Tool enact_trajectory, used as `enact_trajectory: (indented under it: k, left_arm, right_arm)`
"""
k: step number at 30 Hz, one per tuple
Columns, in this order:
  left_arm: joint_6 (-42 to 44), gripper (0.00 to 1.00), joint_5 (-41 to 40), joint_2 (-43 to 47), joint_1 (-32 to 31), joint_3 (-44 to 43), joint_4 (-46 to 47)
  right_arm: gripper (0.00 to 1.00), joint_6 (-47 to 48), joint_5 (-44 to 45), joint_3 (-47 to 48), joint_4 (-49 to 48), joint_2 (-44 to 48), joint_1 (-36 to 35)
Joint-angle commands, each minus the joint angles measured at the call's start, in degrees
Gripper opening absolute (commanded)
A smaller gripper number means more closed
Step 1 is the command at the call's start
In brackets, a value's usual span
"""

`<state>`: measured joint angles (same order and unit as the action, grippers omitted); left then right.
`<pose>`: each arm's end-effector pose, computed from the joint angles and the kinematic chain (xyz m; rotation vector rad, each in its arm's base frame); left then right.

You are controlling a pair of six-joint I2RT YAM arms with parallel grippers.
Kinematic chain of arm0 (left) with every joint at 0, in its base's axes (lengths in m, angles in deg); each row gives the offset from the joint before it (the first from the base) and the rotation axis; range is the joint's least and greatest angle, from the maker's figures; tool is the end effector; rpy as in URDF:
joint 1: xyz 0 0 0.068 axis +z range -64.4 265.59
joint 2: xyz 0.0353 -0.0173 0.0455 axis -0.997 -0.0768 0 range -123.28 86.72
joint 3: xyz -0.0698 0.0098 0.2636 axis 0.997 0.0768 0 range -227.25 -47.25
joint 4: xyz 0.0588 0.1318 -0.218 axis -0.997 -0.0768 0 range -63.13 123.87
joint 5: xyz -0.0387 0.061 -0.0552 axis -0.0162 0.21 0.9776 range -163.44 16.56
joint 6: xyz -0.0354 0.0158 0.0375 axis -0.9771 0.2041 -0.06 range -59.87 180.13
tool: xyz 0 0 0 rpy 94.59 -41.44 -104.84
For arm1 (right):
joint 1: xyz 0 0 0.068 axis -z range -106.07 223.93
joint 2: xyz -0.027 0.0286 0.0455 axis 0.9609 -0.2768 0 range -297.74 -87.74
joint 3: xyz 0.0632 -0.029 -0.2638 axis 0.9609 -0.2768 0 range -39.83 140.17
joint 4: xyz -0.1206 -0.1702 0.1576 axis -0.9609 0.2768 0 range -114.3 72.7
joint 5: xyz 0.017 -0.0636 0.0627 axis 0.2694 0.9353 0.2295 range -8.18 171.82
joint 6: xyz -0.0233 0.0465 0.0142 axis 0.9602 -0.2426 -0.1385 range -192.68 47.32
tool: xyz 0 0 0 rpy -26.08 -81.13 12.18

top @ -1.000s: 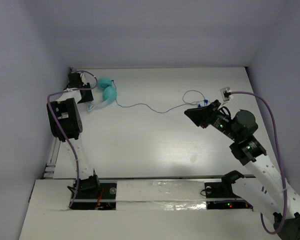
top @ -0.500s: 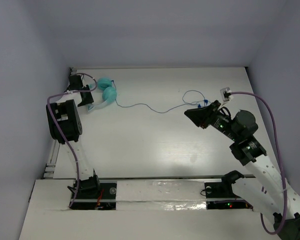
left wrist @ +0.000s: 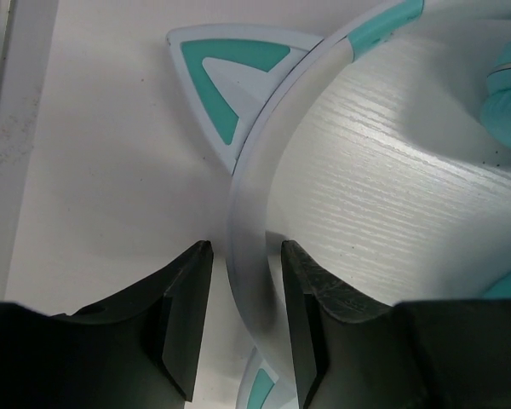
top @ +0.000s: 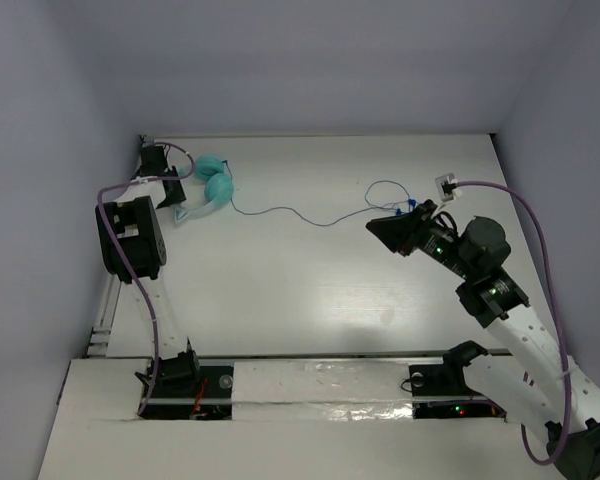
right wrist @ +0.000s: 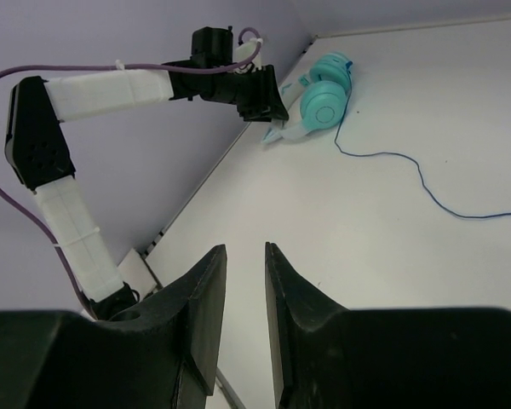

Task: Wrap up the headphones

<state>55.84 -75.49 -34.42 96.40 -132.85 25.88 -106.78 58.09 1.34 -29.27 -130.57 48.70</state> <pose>0.4616 0.0893 0.1705 -0.3242 2.3094 0.0984 0.1562 0.0894 0.3520 -0.2299 1.6137 1.1247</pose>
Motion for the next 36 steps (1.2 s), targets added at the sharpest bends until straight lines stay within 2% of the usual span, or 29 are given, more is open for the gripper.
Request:
enact_trajectory:
  k: [1, 2, 5, 6, 7, 9, 11, 13, 14, 15, 16, 22, 29, 30, 32, 33, 36]
  left_arm:
    - [0.43, 0.35, -0.16, -2.52, -0.52, -1.32, -1.24]
    - [0.51, 0.34, -0.15, -2.61, -0.53, -1.41, -1.33]
    - [0.60, 0.19, -0.24, -3.05, -0.53, -2.11, -1.77]
    - [0.60, 0.10, -0.50, -3.05, -0.53, -2.29, -1.77]
    - [0.52, 0.10, -0.68, -3.05, -0.53, -2.11, -1.77]
    - [0.34, 0.00, -1.29, -2.87, -1.05, -1.94, -1.24]
    - [0.08, 0.00, -1.30, -2.61, -1.05, -1.67, -0.80]
    - [-0.27, 0.00, -0.86, -1.64, -1.66, -2.28, -1.06]
    - [-1.93, 0.00, -0.77, -1.29, -1.67, -3.33, -3.41]
    - [-2.82, 0.00, 0.36, -0.94, -1.67, -6.91, -5.09]
    - [-3.52, 0.00, 1.42, -0.24, -2.54, -8.34, -6.50]
    - [-3.00, 0.00, 3.54, 12.14, -11.94, -13.63, -12.66]
    - [-7.39, 0.00, 14.86, 29.02, -14.41, -5.02, -10.21]
    - [-7.57, 0.00, 15.48, 32.08, -14.41, -4.32, -10.20]
    - [-8.27, 0.00, 17.67, 34.99, -15.03, -2.64, -10.29]
    - [-8.45, 0.00, 18.99, 37.97, -15.03, -2.03, -10.12]
    - [-8.45, 0.00, 22.16, 41.59, -15.03, -2.02, -12.13]
  right_arm:
    - [0.31, 0.53, -0.62, -0.03, -3.64, 0.03, -0.43]
    - [0.31, 0.53, -0.53, -0.03, -3.64, 0.11, -0.43]
    - [0.31, 0.71, -0.18, 0.05, -3.38, 0.11, -0.43]
    - [0.31, 0.80, -0.09, 0.14, -3.38, 0.11, -0.43]
    - [0.31, 0.80, -0.09, -0.03, -3.29, 0.11, -0.43]
    - [0.31, 0.97, 0.34, -0.03, -3.11, 0.38, -0.43]
    - [0.30, 1.06, 0.43, -0.21, -2.94, 0.55, -0.43]
    - [0.25, 1.06, 0.17, -0.39, -3.37, 0.47, -0.43]
    - [0.19, 0.97, -0.09, -0.65, -3.90, 0.29, -0.43]
    - [0.05, 0.80, -1.14, -0.74, -4.69, -0.41, -0.43]
    - [0.00, 0.71, -1.93, -0.74, -5.91, -1.11, -0.43]
    - [0.00, 1.23, -6.07, 0.67, -7.33, -6.91, -0.43]
    - [0.00, 4.75, -2.65, 3.92, -2.76, -7.09, -0.43]
    - [0.01, 5.19, -2.12, 4.18, -2.50, -7.09, -0.43]
    - [0.13, 6.94, -1.06, 4.53, -2.41, -7.36, -0.43]
    - [0.30, 7.82, -0.19, 4.80, -2.41, -8.23, -0.43]
    - [0.54, 12.04, 0.87, 6.11, -2.06, -11.73, -0.43]
